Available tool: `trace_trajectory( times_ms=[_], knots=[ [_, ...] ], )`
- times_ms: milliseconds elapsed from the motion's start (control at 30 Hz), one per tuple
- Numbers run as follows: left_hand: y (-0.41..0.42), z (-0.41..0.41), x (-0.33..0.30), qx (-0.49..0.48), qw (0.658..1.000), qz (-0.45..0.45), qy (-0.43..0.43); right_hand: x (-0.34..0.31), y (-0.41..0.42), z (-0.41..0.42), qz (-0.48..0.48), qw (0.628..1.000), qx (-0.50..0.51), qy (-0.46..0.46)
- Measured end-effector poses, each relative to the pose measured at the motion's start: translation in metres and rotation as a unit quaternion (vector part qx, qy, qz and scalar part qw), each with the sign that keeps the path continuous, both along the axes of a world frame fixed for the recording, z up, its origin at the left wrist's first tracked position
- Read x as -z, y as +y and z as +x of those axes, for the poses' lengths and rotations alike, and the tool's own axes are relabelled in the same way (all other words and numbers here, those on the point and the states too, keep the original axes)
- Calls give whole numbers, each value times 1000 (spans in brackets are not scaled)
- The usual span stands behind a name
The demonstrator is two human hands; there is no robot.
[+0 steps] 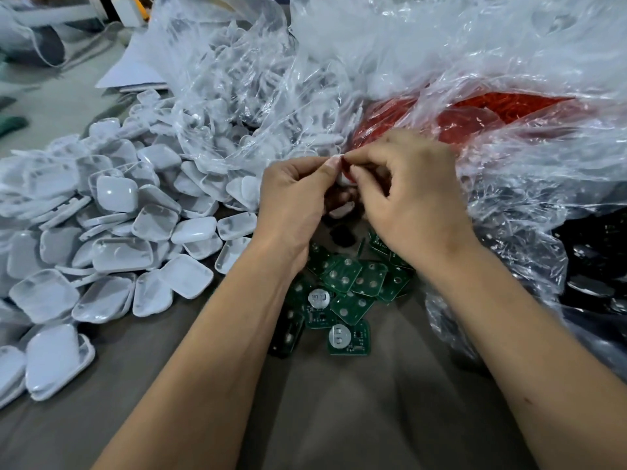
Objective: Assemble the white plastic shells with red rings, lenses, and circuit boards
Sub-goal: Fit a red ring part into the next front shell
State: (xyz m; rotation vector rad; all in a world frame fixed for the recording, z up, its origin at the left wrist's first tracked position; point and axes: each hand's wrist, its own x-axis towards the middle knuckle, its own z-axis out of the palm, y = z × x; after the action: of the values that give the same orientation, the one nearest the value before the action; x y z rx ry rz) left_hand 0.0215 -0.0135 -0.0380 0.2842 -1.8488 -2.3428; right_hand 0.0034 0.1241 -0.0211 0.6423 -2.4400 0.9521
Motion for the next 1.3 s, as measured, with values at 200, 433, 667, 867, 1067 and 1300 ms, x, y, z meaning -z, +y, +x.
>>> trace_trajectory(
  times_ms=[200,433,667,867,1067,1300],
  knots=[
    [-23,-2,-10,63,996,-46,-52,-2,13,-6,-1,996,-65,-57],
    [-27,0,-16,72,991,57,-98,-4,14,-4,-81,983,-148,-69],
    [-22,2,-18,96,969,212,-86,3,15,-8,-133,977,-138,-88],
    [-9,1,-11,50,988,136,-59,4,14,-8,-153,980,-85,-94],
    [-7,3,-9,29,995,84,-49,5,14,-8,-148,981,-64,-105],
    [-7,4,-10,13,997,74,-33,5,11,-10,-115,991,-51,-37]
  ],
)
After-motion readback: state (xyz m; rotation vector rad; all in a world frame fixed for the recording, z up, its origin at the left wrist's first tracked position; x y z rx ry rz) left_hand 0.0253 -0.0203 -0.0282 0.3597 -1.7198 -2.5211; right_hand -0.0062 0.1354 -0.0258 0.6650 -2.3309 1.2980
